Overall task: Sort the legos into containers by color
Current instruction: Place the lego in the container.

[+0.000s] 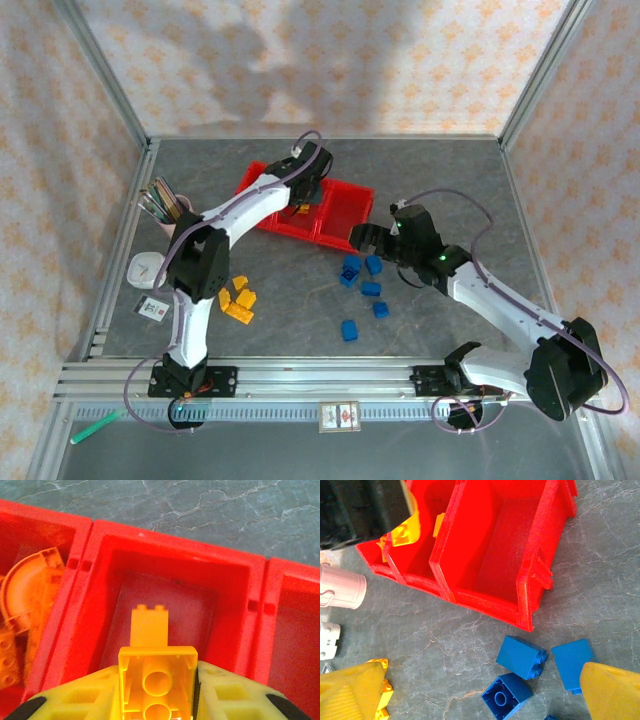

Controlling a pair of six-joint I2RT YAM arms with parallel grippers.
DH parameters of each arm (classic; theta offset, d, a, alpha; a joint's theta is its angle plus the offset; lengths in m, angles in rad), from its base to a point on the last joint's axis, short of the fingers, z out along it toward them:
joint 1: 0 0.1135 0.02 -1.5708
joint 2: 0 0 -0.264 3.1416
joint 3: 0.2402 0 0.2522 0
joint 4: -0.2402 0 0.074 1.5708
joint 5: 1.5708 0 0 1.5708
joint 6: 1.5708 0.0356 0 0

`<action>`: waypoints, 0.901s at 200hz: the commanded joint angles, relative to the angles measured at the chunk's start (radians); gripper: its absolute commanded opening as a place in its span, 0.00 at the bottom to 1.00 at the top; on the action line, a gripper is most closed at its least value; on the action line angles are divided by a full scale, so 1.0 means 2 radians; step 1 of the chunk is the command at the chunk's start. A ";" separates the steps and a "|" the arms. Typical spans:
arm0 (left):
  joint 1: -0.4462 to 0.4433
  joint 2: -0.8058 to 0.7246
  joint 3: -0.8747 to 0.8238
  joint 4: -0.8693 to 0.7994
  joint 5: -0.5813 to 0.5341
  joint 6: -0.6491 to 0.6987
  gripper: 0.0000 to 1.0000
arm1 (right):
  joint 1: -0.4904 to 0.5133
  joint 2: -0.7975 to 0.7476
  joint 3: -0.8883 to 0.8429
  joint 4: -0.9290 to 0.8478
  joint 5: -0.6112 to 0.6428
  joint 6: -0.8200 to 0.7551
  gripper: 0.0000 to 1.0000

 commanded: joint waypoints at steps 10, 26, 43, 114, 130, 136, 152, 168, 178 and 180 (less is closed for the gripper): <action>0.009 0.029 0.030 0.012 0.025 0.025 0.36 | -0.004 -0.007 -0.006 0.001 0.001 0.003 1.00; 0.012 0.038 0.039 0.011 0.029 0.028 0.40 | -0.004 -0.002 -0.006 0.006 0.000 0.005 1.00; 0.013 0.038 0.041 0.016 0.032 0.034 0.43 | -0.004 0.005 -0.006 0.014 -0.007 0.009 1.00; 0.019 -0.001 0.035 -0.006 0.034 0.034 0.50 | -0.004 0.011 0.012 0.008 -0.020 0.000 1.00; 0.019 -0.031 0.016 -0.003 0.037 0.027 0.50 | -0.004 0.012 0.020 0.000 -0.025 -0.009 1.00; 0.019 -0.044 0.005 -0.003 0.037 0.023 0.50 | -0.004 0.012 0.023 -0.002 -0.026 -0.011 1.00; 0.019 -0.080 -0.026 -0.003 0.035 0.011 0.50 | -0.003 0.012 0.030 -0.008 -0.030 -0.017 1.00; 0.019 -0.129 -0.072 0.003 0.040 -0.005 0.50 | 0.002 0.012 0.036 -0.020 -0.030 -0.027 1.00; 0.019 -0.160 -0.109 0.012 0.044 -0.014 0.50 | 0.007 0.023 0.039 -0.031 -0.028 -0.034 1.00; 0.019 -0.166 -0.116 0.013 0.045 -0.016 0.50 | 0.008 0.023 0.040 -0.033 -0.027 -0.036 1.00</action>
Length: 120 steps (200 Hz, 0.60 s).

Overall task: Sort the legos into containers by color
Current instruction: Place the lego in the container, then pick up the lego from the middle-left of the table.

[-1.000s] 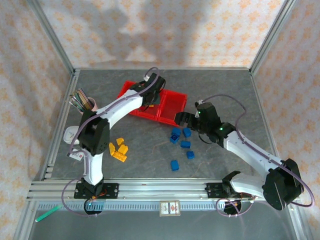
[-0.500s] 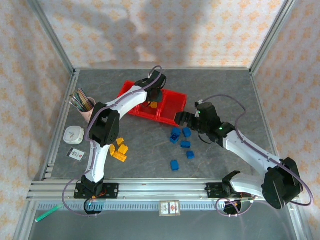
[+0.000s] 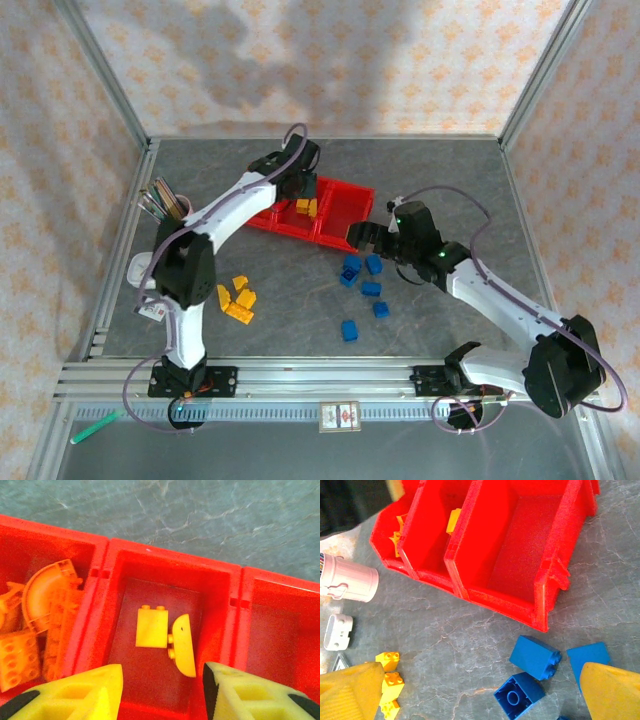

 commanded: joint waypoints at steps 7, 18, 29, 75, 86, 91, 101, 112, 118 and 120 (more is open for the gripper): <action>0.003 -0.093 -0.083 0.007 0.008 -0.033 0.50 | 0.014 0.015 0.022 -0.033 0.001 -0.028 1.00; 0.003 -0.124 -0.119 0.007 0.004 -0.045 0.50 | 0.025 0.016 0.020 -0.037 0.006 -0.031 1.00; 0.003 -0.152 -0.154 0.009 0.005 -0.054 0.50 | 0.038 0.018 0.016 -0.035 0.006 -0.031 1.00; 0.004 -0.239 -0.279 -0.011 -0.011 -0.102 0.50 | 0.100 0.038 -0.004 -0.007 0.018 -0.015 1.00; 0.003 -0.250 -0.300 -0.024 -0.022 -0.123 0.50 | 0.113 0.044 -0.010 0.006 0.018 -0.008 1.00; 0.003 -0.255 -0.309 -0.028 -0.024 -0.132 0.50 | 0.119 0.047 -0.012 0.009 0.019 -0.004 1.00; 0.003 -0.267 -0.326 -0.033 -0.028 -0.147 0.50 | 0.129 0.053 -0.015 0.016 0.021 0.002 1.00; 0.003 -0.282 -0.347 -0.033 -0.032 -0.163 0.50 | 0.138 0.059 -0.018 0.023 0.021 0.009 1.00; 0.004 -0.289 -0.358 -0.032 -0.034 -0.172 0.50 | 0.143 0.062 -0.021 0.028 0.021 0.013 1.00; 0.003 -0.291 -0.362 -0.032 -0.036 -0.174 0.51 | 0.145 0.063 -0.022 0.029 0.022 0.014 1.00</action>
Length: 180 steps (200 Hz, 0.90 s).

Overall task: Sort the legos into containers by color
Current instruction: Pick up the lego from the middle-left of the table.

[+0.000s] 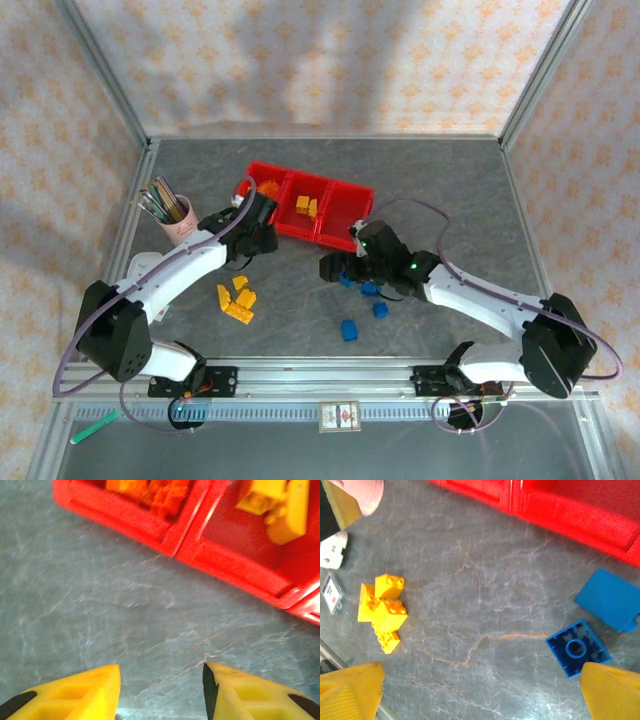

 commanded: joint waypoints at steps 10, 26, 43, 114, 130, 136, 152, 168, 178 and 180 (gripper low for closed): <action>0.003 -0.044 -0.048 -0.022 -0.032 -0.067 0.52 | 0.026 0.015 -0.015 0.034 0.020 0.025 1.00; 0.004 -0.053 -0.072 -0.021 -0.042 -0.083 0.55 | 0.042 0.021 -0.019 0.046 0.022 0.030 1.00; 0.003 -0.050 -0.088 -0.019 -0.047 -0.089 0.59 | 0.054 0.029 -0.019 0.051 0.029 0.034 1.00; 0.012 -0.016 -0.118 0.013 -0.063 -0.097 0.62 | 0.061 0.045 -0.012 0.052 0.038 0.033 1.00; 0.017 -0.006 -0.121 0.016 -0.064 -0.098 0.62 | 0.061 0.044 -0.012 0.052 0.038 0.033 1.00; 0.018 -0.005 -0.122 0.018 -0.065 -0.098 0.62 | 0.061 0.045 -0.013 0.052 0.038 0.034 1.00; 0.022 -0.002 -0.127 0.029 -0.066 -0.099 0.62 | 0.061 0.045 -0.014 0.053 0.039 0.034 1.00; 0.027 0.004 -0.132 0.044 -0.057 -0.098 0.62 | 0.061 0.048 -0.012 0.051 0.039 0.033 1.00; 0.029 0.010 -0.133 0.053 -0.050 -0.095 0.62 | 0.061 0.049 -0.012 0.050 0.039 0.033 1.00; 0.029 0.012 -0.133 0.054 -0.049 -0.095 0.62 | 0.061 0.049 -0.012 0.050 0.040 0.032 0.99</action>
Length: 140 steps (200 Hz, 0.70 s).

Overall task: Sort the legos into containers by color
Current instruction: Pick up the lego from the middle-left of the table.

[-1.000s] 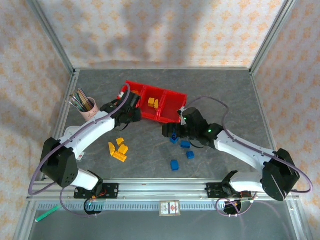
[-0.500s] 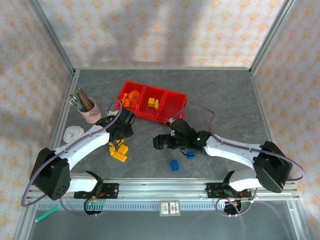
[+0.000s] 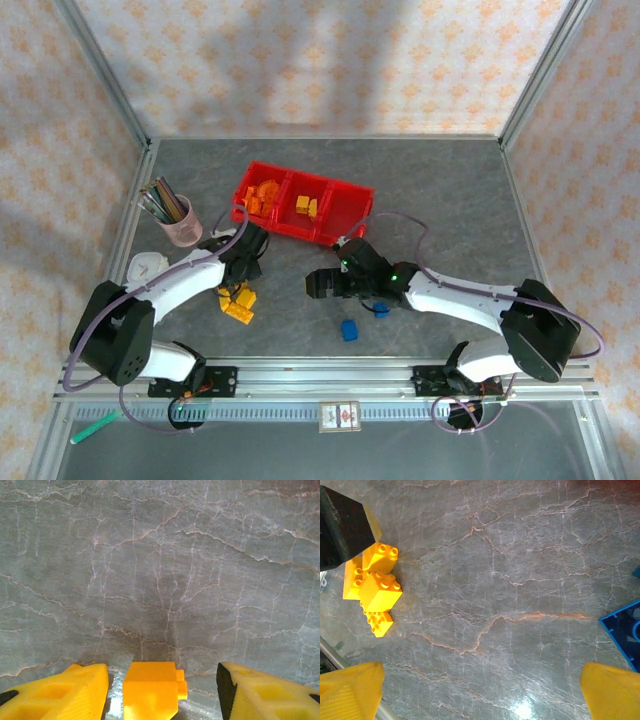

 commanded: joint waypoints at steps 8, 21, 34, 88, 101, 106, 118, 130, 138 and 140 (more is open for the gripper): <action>0.008 0.020 -0.007 0.030 -0.002 -0.001 0.62 | 0.003 0.004 0.003 0.005 0.017 0.003 1.00; 0.009 0.029 -0.006 0.027 -0.007 -0.001 0.62 | 0.004 0.004 0.004 0.003 0.019 0.002 1.00; 0.010 0.031 -0.010 0.033 -0.007 0.000 0.62 | 0.003 0.003 0.003 0.002 0.021 0.002 1.00; 0.012 0.047 -0.024 0.064 0.021 0.002 0.57 | 0.003 0.009 0.007 0.000 0.023 0.000 1.00; 0.012 0.050 -0.024 0.066 0.025 0.004 0.56 | 0.004 0.011 0.007 -0.001 0.023 0.001 1.00; 0.012 0.051 -0.025 0.067 0.028 0.005 0.55 | 0.003 0.011 0.007 -0.002 0.023 0.000 1.00; 0.012 0.052 -0.027 0.068 0.033 0.008 0.54 | 0.003 0.011 0.008 -0.002 0.024 0.000 1.00; 0.012 0.048 -0.031 0.069 0.036 0.010 0.50 | 0.003 0.011 0.007 -0.002 0.025 0.000 1.00; 0.012 0.046 -0.035 0.071 0.038 0.012 0.48 | 0.003 0.011 0.007 -0.002 0.026 -0.001 1.00; 0.012 0.046 -0.035 0.071 0.038 0.012 0.48 | 0.003 0.011 0.007 -0.002 0.026 0.000 1.00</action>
